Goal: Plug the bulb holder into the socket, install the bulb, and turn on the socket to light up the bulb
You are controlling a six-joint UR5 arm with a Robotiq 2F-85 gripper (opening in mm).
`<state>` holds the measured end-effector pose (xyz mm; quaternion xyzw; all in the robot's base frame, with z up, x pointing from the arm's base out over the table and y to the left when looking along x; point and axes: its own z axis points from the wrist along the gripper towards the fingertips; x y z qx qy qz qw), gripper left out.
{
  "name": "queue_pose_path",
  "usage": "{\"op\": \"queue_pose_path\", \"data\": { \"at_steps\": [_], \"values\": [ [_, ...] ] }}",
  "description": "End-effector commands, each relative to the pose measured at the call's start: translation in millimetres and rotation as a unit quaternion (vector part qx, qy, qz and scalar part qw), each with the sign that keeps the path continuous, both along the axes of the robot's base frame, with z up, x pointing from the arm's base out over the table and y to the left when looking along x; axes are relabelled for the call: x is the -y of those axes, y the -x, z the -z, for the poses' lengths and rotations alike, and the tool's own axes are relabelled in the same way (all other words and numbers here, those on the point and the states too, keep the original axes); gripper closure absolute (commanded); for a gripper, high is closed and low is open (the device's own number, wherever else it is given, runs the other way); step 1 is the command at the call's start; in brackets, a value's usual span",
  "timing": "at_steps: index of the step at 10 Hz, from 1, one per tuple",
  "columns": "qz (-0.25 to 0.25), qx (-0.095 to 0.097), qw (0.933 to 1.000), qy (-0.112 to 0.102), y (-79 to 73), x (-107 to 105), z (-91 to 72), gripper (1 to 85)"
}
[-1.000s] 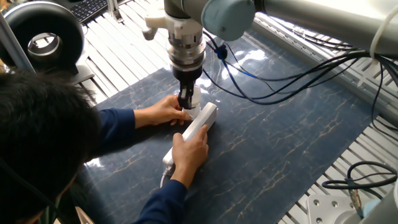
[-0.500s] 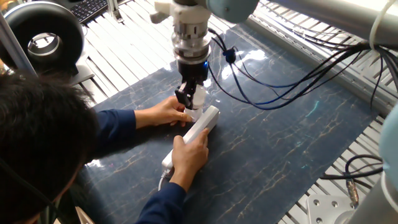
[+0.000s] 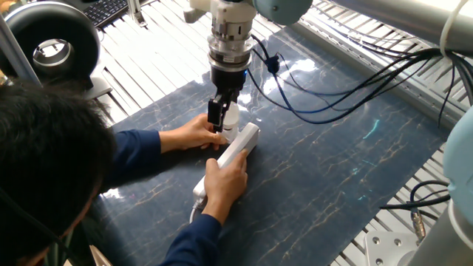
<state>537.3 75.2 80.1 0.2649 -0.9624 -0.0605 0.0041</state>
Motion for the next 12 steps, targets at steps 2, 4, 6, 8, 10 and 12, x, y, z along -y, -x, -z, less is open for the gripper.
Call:
{"op": "queue_pose_path", "data": {
  "at_steps": [2,4,6,8,10,12],
  "values": [
    [-0.029,0.006,0.9995,0.014,-3.2,5.3,-3.5,4.3],
    [-0.044,0.008,0.9987,0.023,3.3,5.0,-3.5,5.3],
    [-0.060,0.016,0.9975,0.032,8.5,2.8,-4.8,10.7],
    [-0.113,0.035,0.9921,0.042,4.2,4.9,-2.7,14.3],
    [-0.168,0.046,0.9834,0.052,-0.3,8.3,-2.1,14.3],
    [-0.183,0.043,0.9804,0.059,1.0,12.2,-1.6,15.0]
  ]
}}
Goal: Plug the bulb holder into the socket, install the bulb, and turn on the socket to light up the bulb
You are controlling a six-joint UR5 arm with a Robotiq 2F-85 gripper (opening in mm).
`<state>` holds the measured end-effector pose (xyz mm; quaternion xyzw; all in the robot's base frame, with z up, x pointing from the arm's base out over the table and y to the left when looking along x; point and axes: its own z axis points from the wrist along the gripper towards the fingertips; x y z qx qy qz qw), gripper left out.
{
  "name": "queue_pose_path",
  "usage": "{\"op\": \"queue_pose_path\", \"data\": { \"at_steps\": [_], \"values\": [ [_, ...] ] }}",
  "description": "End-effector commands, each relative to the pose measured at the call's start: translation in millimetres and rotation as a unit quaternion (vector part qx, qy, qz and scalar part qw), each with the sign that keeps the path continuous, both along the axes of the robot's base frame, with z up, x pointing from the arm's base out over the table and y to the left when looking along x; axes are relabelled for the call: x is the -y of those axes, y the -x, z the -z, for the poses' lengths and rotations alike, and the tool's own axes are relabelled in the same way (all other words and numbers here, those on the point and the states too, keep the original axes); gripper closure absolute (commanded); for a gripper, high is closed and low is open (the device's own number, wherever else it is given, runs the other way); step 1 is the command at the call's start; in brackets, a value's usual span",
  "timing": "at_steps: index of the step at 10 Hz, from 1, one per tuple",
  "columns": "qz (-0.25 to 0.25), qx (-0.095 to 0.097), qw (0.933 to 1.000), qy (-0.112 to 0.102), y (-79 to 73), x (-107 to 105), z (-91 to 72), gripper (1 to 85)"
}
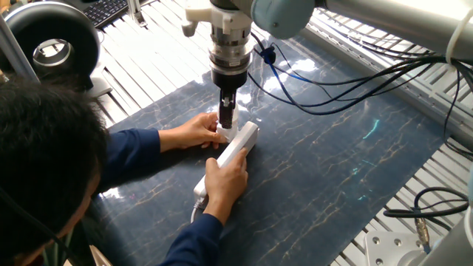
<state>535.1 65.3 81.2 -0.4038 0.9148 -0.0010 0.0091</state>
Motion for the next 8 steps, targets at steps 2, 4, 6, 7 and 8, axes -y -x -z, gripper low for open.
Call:
{"op": "queue_pose_path", "data": {
  "at_steps": [2,4,6,7,8],
  "values": [
    [-0.061,0.004,0.9981,0.011,-1.2,4.1,-0.5,16.7],
    [-0.088,0.003,0.9961,0.011,-1.1,3.6,0.4,18.3],
    [-0.098,-0.001,0.9952,0.001,1.4,-1.6,1.7,21.7],
    [-0.099,-0.007,0.9950,-0.006,4.2,-5.9,2.9,22.3],
    [-0.102,-0.016,0.9946,-0.015,8.5,-10.2,4.3,24.3]
  ]
}}
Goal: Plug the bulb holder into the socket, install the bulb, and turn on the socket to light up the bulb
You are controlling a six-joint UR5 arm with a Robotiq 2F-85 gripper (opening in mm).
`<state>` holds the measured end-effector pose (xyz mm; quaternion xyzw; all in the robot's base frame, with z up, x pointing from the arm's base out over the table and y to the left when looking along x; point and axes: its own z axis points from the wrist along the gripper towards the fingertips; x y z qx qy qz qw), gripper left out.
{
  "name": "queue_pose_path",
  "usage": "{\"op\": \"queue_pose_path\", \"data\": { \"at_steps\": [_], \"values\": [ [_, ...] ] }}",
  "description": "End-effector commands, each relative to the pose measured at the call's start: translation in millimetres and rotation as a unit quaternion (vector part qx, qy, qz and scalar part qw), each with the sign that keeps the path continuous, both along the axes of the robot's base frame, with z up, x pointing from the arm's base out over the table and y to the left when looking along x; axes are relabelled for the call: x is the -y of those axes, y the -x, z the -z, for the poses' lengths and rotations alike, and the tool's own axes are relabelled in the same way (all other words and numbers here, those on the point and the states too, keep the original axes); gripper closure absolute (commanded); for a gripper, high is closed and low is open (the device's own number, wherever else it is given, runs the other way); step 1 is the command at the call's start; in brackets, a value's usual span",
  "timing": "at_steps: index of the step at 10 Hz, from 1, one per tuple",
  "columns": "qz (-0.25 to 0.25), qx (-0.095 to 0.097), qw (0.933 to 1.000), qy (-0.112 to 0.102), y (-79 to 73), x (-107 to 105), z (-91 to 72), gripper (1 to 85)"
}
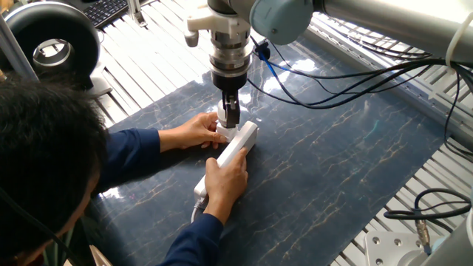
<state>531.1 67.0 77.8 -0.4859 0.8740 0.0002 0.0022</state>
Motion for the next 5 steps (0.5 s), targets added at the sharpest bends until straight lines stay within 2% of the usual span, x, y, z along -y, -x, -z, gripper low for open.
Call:
{"op": "queue_pose_path", "data": {
  "at_steps": [1,5],
  "values": [
    [-0.013,-0.015,0.9995,-0.022,5.9,-11.0,2.2,26.3],
    [-0.031,-0.024,0.9986,-0.034,10.8,-16.3,0.9,26.3]
  ]
}}
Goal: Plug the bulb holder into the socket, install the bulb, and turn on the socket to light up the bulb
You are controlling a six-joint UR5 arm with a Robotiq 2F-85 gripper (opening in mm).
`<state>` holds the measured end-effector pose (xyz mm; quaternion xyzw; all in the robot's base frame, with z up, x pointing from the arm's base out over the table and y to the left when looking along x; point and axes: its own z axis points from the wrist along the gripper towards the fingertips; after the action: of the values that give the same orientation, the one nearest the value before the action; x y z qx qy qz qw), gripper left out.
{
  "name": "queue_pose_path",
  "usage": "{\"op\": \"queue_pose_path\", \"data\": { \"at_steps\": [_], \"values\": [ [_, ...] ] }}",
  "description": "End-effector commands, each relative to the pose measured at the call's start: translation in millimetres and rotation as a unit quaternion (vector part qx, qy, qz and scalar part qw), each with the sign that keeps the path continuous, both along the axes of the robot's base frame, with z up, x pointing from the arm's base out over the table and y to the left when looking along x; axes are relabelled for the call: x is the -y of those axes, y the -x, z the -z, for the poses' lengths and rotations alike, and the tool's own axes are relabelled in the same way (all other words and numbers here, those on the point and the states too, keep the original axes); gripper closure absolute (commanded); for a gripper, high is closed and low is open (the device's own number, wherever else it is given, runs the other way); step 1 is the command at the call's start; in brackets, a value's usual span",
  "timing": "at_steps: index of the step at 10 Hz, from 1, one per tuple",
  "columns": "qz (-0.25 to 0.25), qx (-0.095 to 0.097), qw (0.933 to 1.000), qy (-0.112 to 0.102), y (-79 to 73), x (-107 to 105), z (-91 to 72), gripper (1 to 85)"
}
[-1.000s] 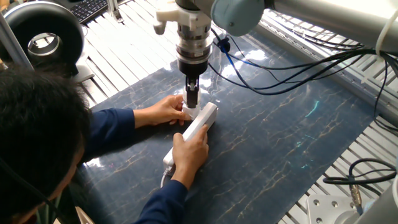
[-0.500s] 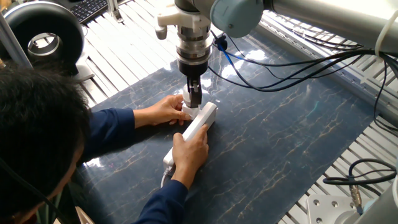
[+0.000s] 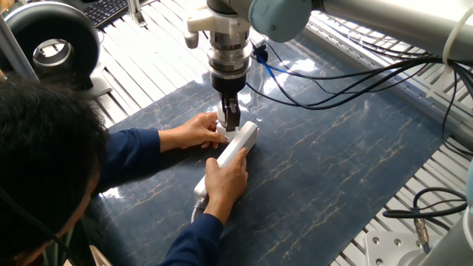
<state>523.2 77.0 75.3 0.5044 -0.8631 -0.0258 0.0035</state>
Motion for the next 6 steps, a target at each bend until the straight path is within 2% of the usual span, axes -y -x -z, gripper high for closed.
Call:
{"op": "queue_pose_path", "data": {
  "at_steps": [1,6],
  "values": [
    [-0.022,-0.010,0.9996,-0.018,4.6,-7.4,-2.1,26.7],
    [-0.042,-0.017,0.9986,-0.027,4.6,-9.3,-6.6,29.0]
  ]
}}
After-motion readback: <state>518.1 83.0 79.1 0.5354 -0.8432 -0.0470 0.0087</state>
